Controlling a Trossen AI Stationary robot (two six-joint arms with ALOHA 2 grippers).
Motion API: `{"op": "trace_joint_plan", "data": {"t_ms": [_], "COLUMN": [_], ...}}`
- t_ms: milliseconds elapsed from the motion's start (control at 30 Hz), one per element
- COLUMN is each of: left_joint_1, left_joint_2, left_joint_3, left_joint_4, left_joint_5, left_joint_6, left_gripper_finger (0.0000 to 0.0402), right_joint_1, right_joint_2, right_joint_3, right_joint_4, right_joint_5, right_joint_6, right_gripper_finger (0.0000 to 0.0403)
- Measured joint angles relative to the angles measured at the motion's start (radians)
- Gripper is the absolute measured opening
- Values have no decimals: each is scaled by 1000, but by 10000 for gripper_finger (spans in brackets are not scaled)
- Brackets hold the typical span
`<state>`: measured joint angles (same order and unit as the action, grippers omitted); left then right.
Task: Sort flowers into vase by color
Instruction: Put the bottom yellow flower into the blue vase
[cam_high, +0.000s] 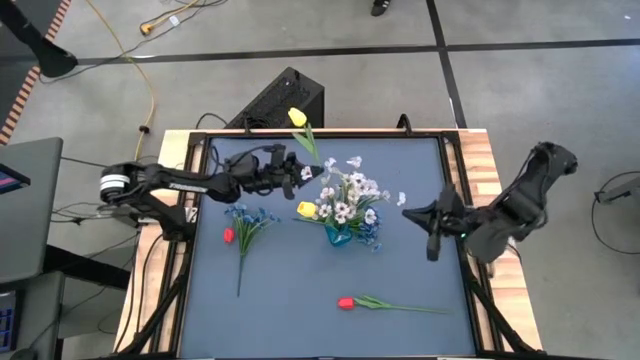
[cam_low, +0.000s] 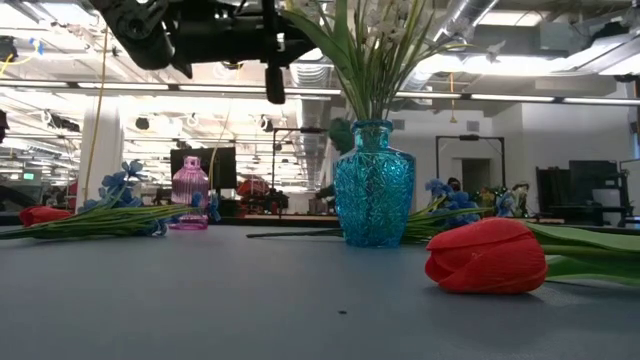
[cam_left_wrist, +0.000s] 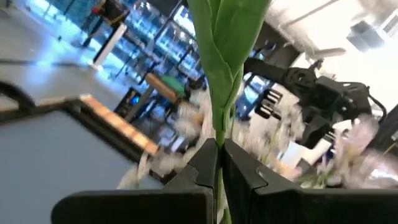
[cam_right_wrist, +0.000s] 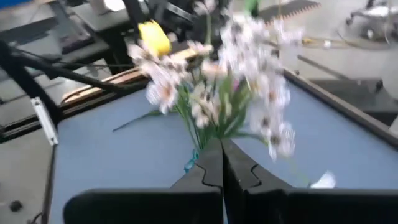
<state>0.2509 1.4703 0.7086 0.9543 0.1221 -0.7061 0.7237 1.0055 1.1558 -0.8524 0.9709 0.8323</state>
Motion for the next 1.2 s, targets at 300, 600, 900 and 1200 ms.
{"op": "trace_joint_plan", "data": {"t_ms": [300, 600, 900, 1200], "left_joint_1": [-23, -89, -95, -36], "left_joint_2": [3, 4, 4, 4], "left_joint_3": [0, 0, 0, 0], "left_joint_4": [-4, -24, 12, 86], "left_joint_5": [-20, -74, -101, -36], "left_joint_6": [6, 69, 123, 118], "left_gripper_finger": [0, 0, 0, 0], "right_joint_1": [-33, -52, -73, -73], "right_joint_2": [-3, -4, -4, -4], "right_joint_3": [-127, -133, -133, -133], "right_joint_4": [173, 229, 240, 240], "right_joint_5": [-34, -30, -31, -35], "right_joint_6": [68, -27, -56, -55], "right_gripper_finger": [38, 27, 28, 35]}}
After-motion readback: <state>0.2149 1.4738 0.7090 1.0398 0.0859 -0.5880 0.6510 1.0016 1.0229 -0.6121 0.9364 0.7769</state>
